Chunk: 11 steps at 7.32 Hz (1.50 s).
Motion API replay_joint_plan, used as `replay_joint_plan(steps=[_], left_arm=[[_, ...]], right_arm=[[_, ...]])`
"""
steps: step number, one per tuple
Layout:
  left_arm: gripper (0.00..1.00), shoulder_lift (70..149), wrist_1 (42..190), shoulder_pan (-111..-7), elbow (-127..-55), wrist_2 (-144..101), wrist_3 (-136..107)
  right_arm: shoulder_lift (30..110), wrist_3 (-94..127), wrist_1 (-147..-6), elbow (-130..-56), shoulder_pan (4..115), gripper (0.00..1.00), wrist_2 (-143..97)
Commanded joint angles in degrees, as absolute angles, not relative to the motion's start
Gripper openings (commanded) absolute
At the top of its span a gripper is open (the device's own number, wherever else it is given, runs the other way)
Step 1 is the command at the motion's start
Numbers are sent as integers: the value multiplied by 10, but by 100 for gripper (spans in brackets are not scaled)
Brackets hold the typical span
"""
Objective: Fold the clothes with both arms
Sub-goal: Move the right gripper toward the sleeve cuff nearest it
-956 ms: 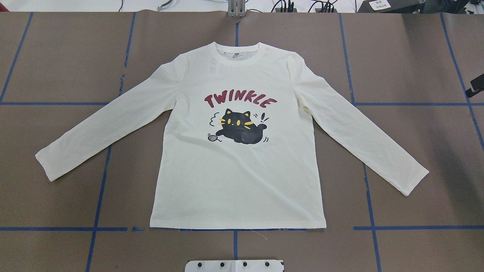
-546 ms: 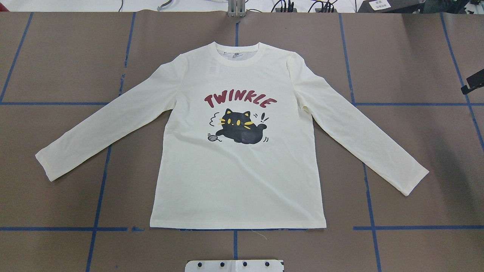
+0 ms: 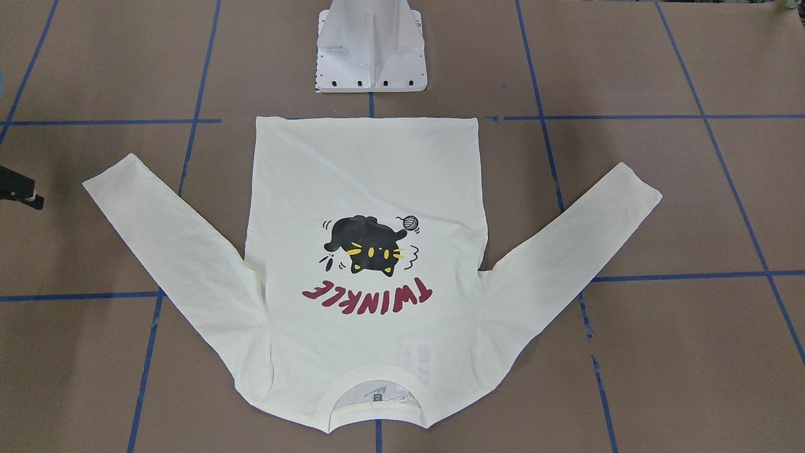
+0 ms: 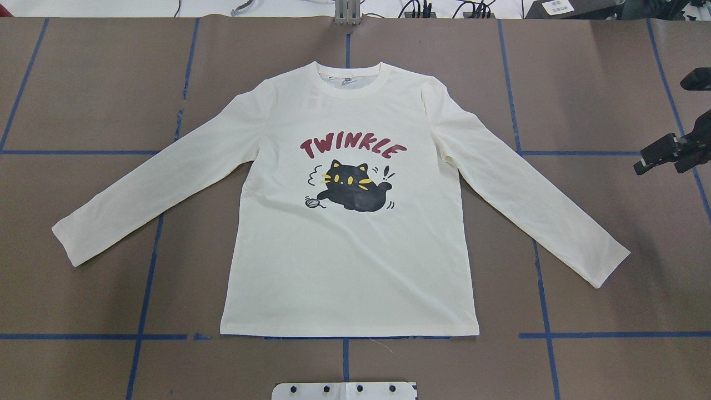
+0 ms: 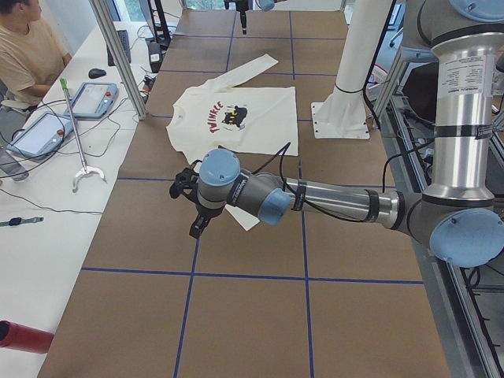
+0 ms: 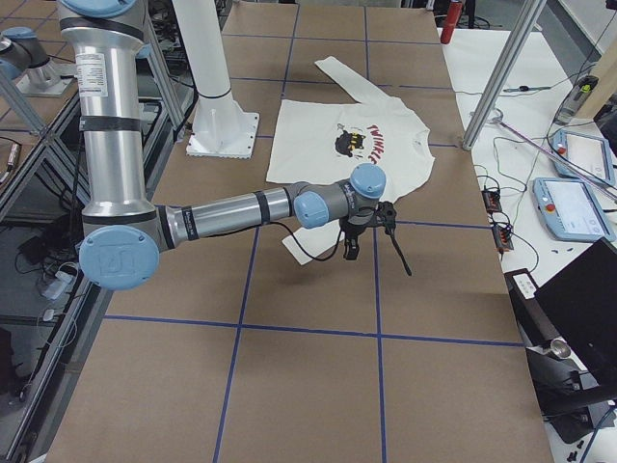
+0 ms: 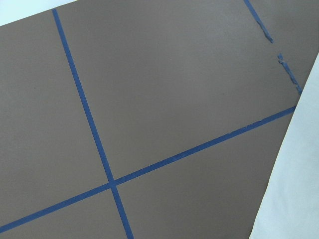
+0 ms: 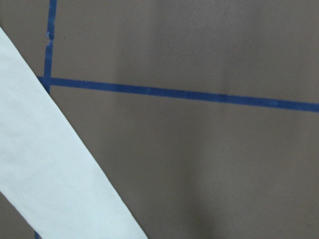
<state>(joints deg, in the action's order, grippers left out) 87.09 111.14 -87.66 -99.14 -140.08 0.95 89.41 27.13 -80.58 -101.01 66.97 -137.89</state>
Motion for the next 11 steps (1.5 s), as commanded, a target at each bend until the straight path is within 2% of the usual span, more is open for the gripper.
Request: replay_joint_plan(steps=[1, 2, 3, 5, 10, 11], left_arm=[[100, 869, 1122, -876, -983, -1418, 8], [100, 869, 1122, -876, -983, -1418, 8], [100, 868, 1122, -876, -982, -1418, 8], [100, 868, 1121, -876, -982, -1418, 7], [100, 867, 1122, -876, -982, -1419, 6], [100, 866, 1122, -876, -984, -1419, 6]], right_arm=[[982, 516, -572, -1030, 555, 90, -1286], [997, 620, -476, -1018, 535, 84, -1279], [1013, 641, -463, -1018, 520, 85, -1274], [1045, 643, -461, -1016, 519, 85, -1274], [1037, 640, -457, -967, 501, 84, -1277], [1032, 642, -458, -965, 501, 75, -1277]])
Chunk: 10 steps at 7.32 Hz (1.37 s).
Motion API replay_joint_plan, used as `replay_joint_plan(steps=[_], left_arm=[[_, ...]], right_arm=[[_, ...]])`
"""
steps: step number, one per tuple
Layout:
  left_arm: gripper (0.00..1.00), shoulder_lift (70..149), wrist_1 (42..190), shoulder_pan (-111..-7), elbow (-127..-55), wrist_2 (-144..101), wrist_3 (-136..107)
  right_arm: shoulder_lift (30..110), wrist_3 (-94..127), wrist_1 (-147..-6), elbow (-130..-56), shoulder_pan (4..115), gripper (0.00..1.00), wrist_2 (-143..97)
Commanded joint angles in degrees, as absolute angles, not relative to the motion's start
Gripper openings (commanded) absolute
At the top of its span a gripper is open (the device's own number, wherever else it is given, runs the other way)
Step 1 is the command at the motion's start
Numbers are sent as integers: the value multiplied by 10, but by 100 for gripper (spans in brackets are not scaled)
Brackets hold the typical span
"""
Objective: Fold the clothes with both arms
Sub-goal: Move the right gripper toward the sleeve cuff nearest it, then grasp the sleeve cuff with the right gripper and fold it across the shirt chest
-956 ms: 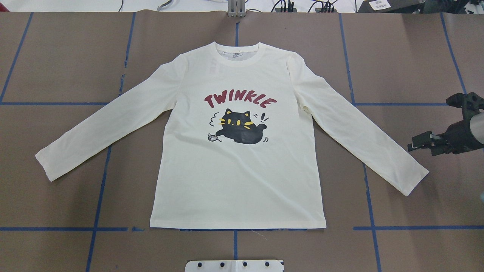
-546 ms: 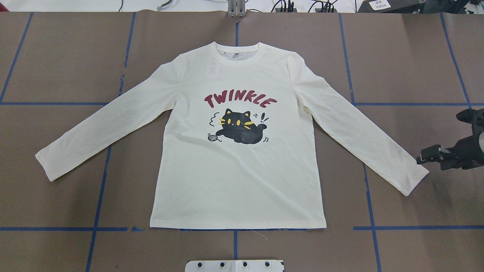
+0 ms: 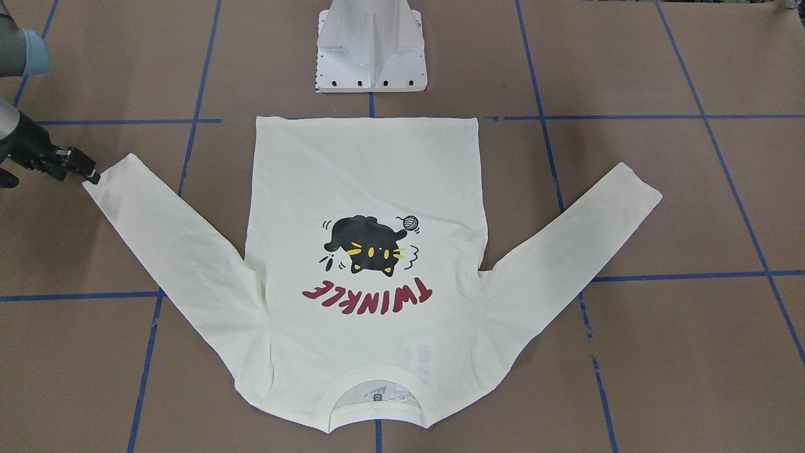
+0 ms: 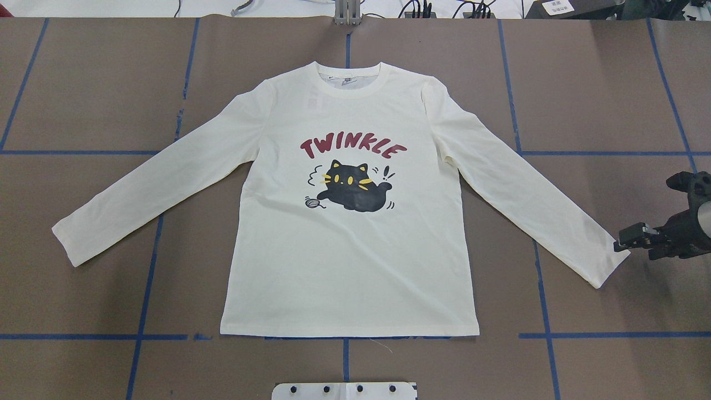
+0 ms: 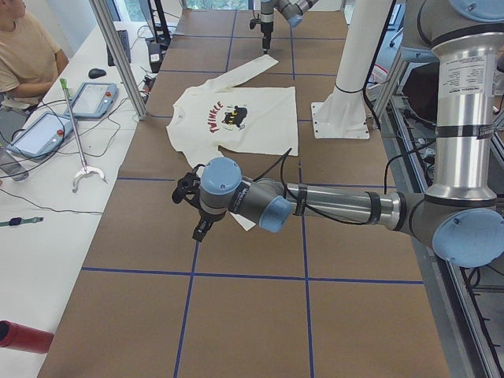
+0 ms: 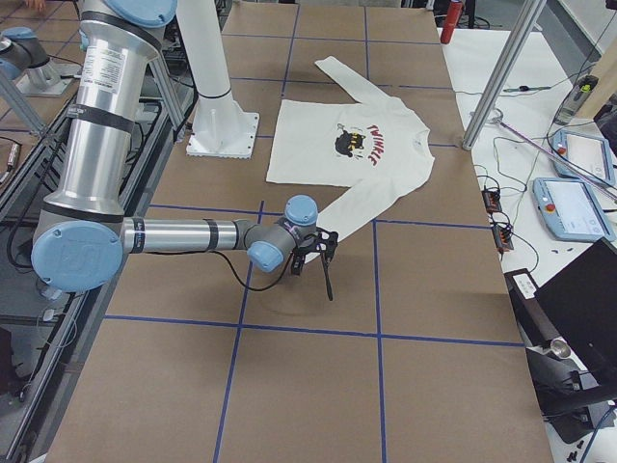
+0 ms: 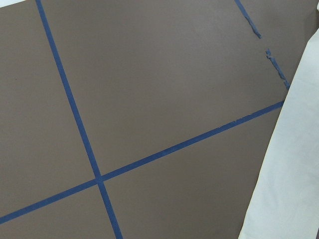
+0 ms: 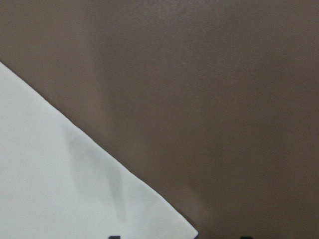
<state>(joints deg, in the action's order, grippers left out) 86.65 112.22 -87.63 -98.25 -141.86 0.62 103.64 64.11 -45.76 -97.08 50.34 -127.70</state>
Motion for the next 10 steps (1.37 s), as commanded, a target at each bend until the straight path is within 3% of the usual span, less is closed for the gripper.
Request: replay_joint_plan(steps=[1, 4, 5, 7, 10], left_arm=[[100, 865, 1122, -877, -984, -1428, 6], [100, 864, 1122, -877, -984, -1429, 6], [100, 864, 1122, -877, -985, -1430, 7], [100, 864, 1122, -877, -986, -1430, 7], [100, 864, 1123, -877, -984, -1430, 7]], right_arm=[[1032, 642, -458, -964, 500, 65, -1277], [1030, 643, -457, -965, 494, 62, -1277], [1028, 642, -457, -965, 492, 50, -1277], [1023, 639, -458, -965, 489, 0, -1277], [1020, 631, -459, -976, 488, 0, -1297]])
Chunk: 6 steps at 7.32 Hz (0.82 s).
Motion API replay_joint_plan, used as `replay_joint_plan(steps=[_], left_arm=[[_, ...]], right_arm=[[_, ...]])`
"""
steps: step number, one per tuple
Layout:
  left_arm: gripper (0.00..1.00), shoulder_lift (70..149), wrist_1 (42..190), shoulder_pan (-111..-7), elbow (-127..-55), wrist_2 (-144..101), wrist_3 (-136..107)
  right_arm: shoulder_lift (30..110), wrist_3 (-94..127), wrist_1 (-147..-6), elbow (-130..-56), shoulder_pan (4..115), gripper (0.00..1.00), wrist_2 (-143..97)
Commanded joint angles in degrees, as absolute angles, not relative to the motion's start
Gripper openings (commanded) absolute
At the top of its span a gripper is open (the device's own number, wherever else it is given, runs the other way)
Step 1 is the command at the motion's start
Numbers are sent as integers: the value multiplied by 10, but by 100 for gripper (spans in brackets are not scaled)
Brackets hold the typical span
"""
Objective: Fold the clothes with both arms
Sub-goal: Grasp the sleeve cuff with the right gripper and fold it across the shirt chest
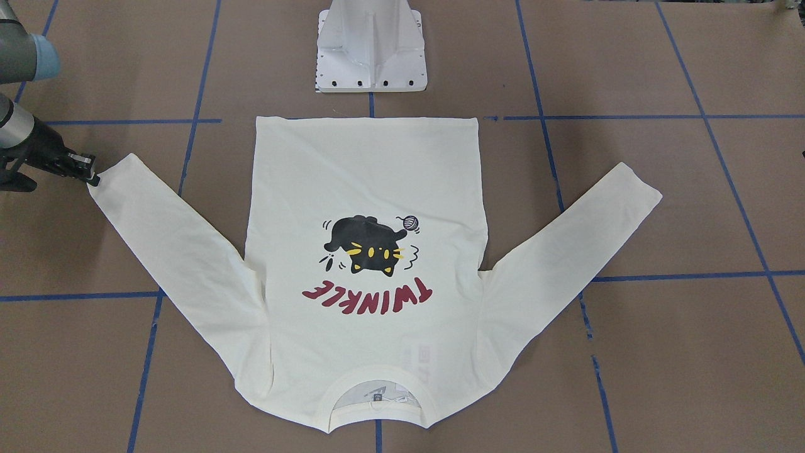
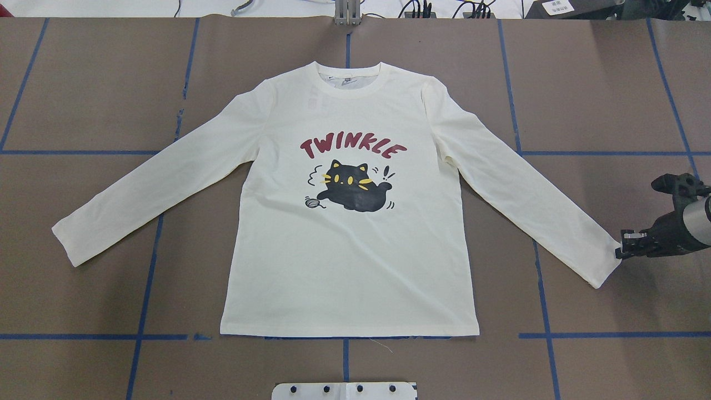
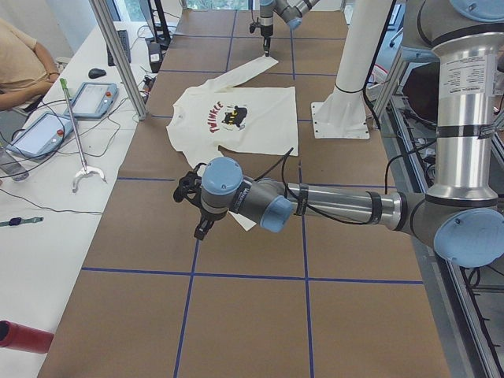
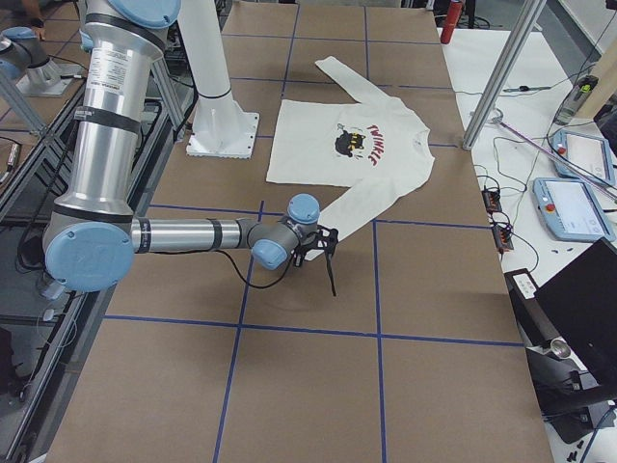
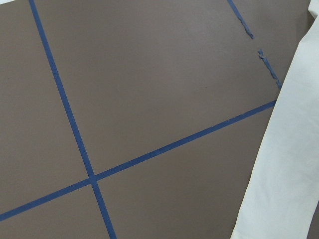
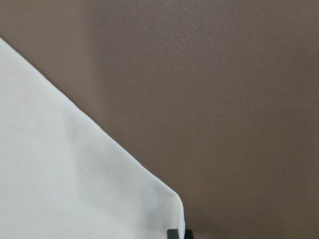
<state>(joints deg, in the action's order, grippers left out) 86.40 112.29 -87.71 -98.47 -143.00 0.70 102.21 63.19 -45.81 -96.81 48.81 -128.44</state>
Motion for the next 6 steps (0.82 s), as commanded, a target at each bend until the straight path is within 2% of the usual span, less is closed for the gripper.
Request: replay_joint_plan(steps=[1, 2, 4, 6], left_arm=[[100, 865, 1124, -877, -981, -1430, 7], [100, 865, 1123, -877, -985, -1430, 7], [100, 866, 1124, -876, -983, -1430, 7], [100, 865, 1124, -876, -984, -1430, 7]], right_arm=[[985, 643, -470, -1015, 489, 0, -1343], [890, 682, -523, -1015, 495, 0, -1353], [637, 719, -761, -980, 494, 0, -1344], [430, 816, -770, -824, 465, 0, -1287]])
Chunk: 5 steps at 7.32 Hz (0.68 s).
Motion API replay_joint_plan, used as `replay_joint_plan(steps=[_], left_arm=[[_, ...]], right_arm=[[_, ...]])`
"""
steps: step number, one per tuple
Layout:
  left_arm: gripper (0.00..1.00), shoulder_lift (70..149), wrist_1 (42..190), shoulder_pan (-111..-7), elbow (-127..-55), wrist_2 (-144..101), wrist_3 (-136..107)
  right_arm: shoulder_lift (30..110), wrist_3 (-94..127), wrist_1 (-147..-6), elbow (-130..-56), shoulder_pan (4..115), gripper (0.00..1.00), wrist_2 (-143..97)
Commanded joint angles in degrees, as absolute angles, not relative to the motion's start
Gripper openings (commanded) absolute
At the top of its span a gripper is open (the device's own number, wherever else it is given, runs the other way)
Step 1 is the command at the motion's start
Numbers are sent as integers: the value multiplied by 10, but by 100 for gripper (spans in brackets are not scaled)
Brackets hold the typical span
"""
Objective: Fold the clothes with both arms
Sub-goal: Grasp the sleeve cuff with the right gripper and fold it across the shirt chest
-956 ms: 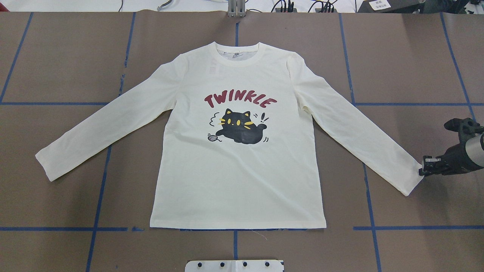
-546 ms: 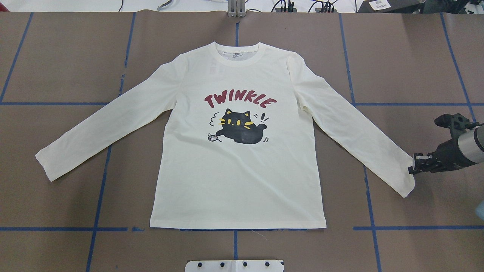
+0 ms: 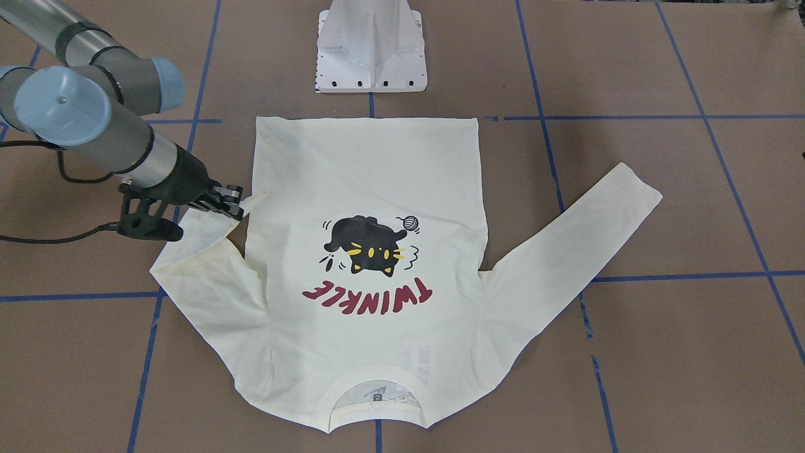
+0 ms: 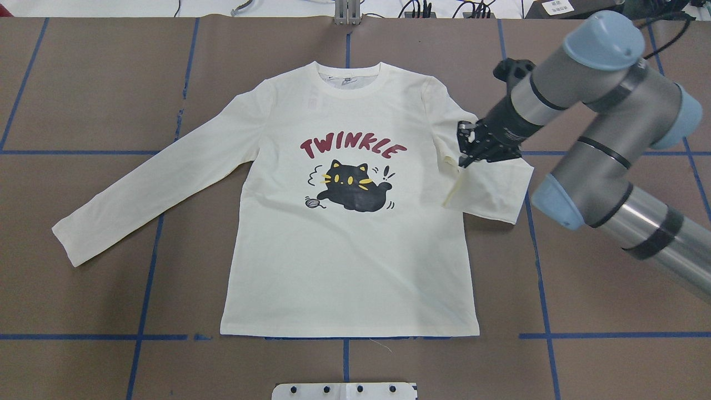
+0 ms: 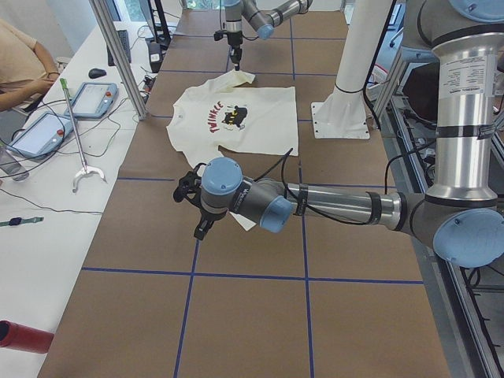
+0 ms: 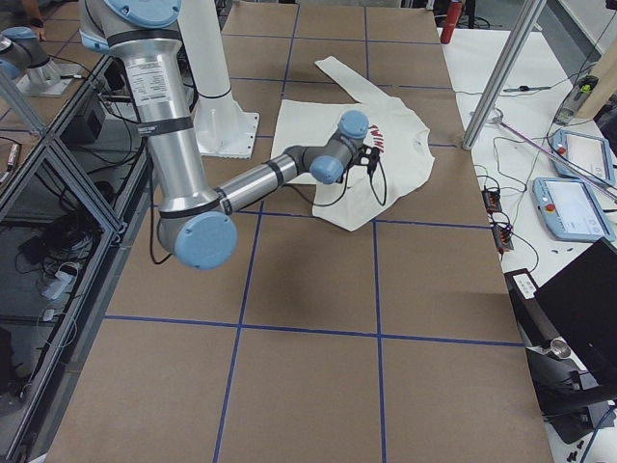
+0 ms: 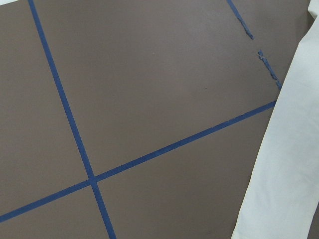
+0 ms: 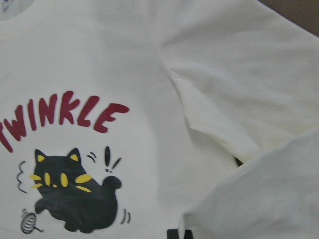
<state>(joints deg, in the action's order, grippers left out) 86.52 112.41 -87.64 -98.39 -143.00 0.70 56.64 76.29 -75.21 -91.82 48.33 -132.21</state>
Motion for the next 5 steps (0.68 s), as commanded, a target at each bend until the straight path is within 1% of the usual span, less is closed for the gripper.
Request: replay_joint_plan(steps=[1, 2, 3, 4, 5], left_arm=[[100, 865, 1124, -876, -981, -1430, 7], [100, 865, 1124, -876, -979, -1430, 8], [100, 865, 1124, -876, -980, -1430, 7], [100, 865, 1124, -876, -979, -1430, 8], [100, 865, 1125, -876, -979, -1430, 8]], right_arm=[[356, 851, -739, -738, 415, 0, -1219], [292, 890, -659, -638, 372, 0, -1146], [253, 911, -608, -577, 348, 0, -1111], [244, 911, -601, -563, 319, 6, -1051], [239, 911, -600, -551, 306, 64, -1013]])
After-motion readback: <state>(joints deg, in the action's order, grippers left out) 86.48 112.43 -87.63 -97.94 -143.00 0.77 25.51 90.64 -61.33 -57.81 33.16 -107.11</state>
